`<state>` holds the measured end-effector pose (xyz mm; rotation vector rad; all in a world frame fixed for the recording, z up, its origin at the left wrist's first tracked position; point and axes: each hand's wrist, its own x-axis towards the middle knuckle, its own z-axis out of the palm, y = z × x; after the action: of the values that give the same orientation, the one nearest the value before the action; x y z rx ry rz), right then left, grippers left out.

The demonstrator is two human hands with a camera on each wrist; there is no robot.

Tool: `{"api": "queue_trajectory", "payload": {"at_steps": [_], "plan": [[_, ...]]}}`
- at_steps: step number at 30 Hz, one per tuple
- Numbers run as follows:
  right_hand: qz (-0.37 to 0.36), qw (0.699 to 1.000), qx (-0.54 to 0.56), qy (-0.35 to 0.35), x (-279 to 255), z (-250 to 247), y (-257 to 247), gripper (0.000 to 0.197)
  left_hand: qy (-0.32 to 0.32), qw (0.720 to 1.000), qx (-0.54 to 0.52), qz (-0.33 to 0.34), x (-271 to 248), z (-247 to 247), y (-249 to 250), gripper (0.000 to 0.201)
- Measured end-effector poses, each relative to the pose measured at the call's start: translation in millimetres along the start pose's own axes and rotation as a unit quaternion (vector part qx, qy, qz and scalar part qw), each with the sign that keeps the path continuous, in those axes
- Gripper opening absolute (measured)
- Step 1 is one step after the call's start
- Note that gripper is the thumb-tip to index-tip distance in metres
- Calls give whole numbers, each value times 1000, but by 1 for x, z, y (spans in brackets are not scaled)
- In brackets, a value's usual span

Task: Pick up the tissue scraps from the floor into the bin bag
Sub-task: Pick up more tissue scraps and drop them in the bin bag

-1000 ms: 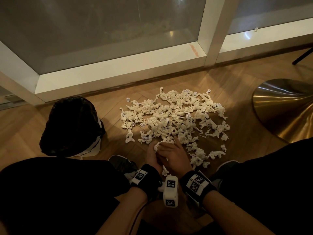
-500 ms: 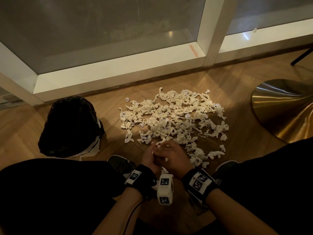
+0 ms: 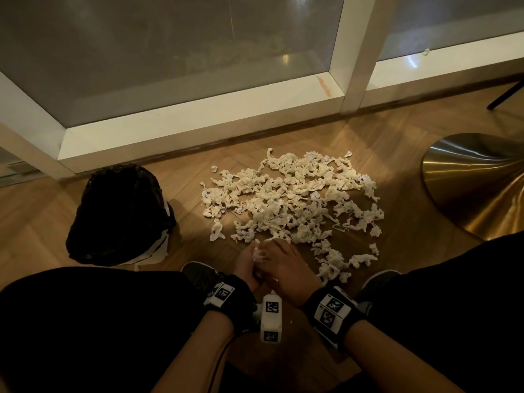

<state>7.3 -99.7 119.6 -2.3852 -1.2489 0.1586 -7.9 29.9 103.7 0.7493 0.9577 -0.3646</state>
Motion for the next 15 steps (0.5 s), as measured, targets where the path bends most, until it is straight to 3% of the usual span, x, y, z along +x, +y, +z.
{"api": "queue_trajectory", "payload": {"at_steps": [7,11,15], "plan": [[61,991,105,56,2,0,11,12,-33,999,-15,2,-8,12,-12,31],[96,981,133,104,3,0,17,9,20,998,-22,48,-3,21,-23,34],[54,993,85,69,1,2,10,14,80,990,58,101,0,17,-31,29]]}}
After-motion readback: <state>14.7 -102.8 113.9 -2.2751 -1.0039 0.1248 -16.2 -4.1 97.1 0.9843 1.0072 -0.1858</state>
